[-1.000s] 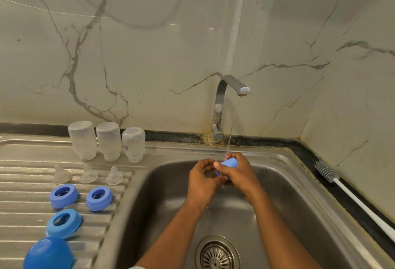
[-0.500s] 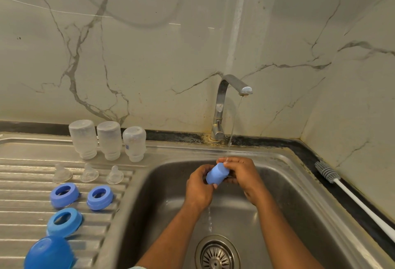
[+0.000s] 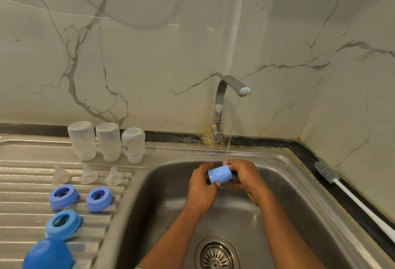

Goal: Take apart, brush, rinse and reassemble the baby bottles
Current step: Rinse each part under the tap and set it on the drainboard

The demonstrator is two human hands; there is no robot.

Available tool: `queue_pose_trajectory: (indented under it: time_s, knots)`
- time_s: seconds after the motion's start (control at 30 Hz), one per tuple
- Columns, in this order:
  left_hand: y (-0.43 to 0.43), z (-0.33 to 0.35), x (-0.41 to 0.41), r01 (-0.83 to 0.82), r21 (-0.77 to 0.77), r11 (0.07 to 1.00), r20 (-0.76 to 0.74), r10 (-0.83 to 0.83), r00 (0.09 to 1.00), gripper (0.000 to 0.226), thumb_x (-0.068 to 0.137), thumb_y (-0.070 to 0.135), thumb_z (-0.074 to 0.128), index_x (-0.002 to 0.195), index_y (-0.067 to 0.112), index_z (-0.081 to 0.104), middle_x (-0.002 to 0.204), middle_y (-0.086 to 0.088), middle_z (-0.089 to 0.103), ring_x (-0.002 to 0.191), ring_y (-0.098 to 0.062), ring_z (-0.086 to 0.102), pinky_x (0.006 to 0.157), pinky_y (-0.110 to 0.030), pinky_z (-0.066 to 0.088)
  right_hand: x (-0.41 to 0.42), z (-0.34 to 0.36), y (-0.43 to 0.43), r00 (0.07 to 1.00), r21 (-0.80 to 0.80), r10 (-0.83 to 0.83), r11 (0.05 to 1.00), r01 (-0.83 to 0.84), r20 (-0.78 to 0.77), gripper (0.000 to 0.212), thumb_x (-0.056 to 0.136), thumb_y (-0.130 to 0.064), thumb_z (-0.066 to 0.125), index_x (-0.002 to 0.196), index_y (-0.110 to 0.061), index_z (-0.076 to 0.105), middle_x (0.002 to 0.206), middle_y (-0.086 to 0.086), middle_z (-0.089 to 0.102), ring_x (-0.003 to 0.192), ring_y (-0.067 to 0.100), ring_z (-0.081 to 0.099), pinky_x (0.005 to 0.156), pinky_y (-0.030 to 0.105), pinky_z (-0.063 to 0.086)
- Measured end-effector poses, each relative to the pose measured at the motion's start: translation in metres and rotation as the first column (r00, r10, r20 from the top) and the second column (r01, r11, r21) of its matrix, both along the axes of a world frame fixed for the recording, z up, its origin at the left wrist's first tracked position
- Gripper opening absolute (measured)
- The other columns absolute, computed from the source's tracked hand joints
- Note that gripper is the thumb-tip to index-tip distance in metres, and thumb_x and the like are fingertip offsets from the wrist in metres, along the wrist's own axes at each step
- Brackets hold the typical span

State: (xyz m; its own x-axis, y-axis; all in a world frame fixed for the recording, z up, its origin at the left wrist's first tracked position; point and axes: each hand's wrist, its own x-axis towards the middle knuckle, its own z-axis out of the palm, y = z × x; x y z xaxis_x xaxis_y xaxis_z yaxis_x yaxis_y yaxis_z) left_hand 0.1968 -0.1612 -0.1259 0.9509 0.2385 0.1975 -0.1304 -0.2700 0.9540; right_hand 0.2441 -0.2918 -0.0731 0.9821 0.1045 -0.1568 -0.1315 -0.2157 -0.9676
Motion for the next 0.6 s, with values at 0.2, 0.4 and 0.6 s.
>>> queue_pose_trajectory:
  time_s: [0.2,0.4,0.6]
  knots:
    - [-0.002,0.01,-0.003,0.013,-0.075,0.997,0.035,-0.01,0.999,0.08,0.081,-0.01,0.07,0.138,0.033,0.035,0.107,0.003,0.054,0.097,-0.011,0.061,0.079,-0.024,0.057,-0.011,-0.003,0.0,0.969,-0.471,0.244,0.858,-0.204,0.025,0.039,0.086,0.005,0.053,0.114,-0.019,0.068,0.102,0.004,0.07,0.082,0.012,0.063,0.065,0.02,0.047]
    - [-0.001,0.016,-0.005,0.016,-0.11,0.994,0.044,-0.012,0.999,0.092,0.079,-0.012,0.071,0.145,0.037,0.029,0.115,0.003,0.053,0.104,-0.01,0.061,0.08,-0.02,0.058,-0.011,-0.008,0.002,0.967,-0.362,0.243,0.91,-0.201,0.073,0.057,0.073,-0.001,0.079,0.125,-0.015,0.061,0.117,0.002,0.069,0.105,0.017,0.065,0.092,0.034,0.054]
    - [-0.005,0.025,-0.009,-0.033,-0.204,0.978,0.016,0.037,0.999,0.083,0.081,-0.016,0.059,0.14,0.036,0.033,0.135,0.001,0.045,0.124,-0.014,0.047,0.104,-0.033,0.046,-0.01,-0.004,0.002,0.961,-0.371,0.106,0.929,-0.005,0.253,0.048,0.071,-0.007,0.084,0.108,-0.021,0.057,0.107,0.0,0.065,0.095,0.015,0.062,0.077,0.025,0.047]
